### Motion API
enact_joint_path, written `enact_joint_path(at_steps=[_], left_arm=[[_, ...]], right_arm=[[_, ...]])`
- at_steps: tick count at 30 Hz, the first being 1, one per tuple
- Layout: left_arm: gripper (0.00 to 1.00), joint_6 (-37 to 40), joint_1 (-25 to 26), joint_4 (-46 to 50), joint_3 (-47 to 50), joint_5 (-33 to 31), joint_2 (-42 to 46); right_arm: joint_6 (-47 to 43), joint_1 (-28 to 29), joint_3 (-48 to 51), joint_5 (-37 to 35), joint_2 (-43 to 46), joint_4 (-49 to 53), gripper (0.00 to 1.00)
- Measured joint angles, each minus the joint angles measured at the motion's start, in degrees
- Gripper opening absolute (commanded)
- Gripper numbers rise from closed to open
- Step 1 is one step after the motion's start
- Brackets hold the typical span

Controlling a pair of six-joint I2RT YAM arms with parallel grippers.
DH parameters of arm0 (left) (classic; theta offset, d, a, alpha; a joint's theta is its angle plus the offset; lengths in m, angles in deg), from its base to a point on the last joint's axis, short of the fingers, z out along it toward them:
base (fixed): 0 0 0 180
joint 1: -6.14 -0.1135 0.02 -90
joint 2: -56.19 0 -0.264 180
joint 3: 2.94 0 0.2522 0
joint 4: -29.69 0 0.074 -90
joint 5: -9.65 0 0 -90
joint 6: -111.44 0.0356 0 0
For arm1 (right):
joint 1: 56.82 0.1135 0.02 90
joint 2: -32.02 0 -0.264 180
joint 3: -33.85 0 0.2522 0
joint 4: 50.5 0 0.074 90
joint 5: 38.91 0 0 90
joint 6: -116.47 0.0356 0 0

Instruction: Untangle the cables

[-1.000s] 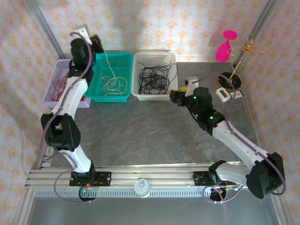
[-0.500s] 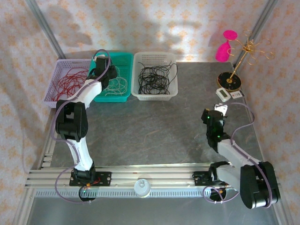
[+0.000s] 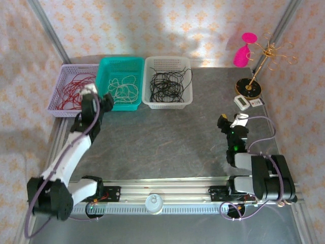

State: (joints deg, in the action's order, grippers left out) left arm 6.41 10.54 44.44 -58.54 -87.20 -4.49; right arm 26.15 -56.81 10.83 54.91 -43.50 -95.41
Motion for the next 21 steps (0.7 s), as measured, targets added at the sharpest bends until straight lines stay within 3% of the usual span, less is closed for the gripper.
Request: enact_joint_path(at_steps=[4,9,16,21], left_arm=[[0.86,0.79,0.0,-7.04,16.74,-4.59,8.41],[0.88,4.76,-2.03,-21.51,28.13,-8.24,8.66],[0.89,8.63,-5.16,-57.07,36.87,-2.4,-9.99],[0.89,10.43,-6.08,-76.56,38.29,2.25,-23.98]], right_arm=[[-0.31,-1.53,-0.59,4.26,-10.34,-9.01,0.91],[-1.25,-1.44,-1.6,6.05,-11.76,-10.05,1.0],[-1.49,-0.42,-2.82,5.49,-11.74,-10.56,1.0],[-1.49,-0.42,-2.89,5.14,-11.74,-10.54,1.0]])
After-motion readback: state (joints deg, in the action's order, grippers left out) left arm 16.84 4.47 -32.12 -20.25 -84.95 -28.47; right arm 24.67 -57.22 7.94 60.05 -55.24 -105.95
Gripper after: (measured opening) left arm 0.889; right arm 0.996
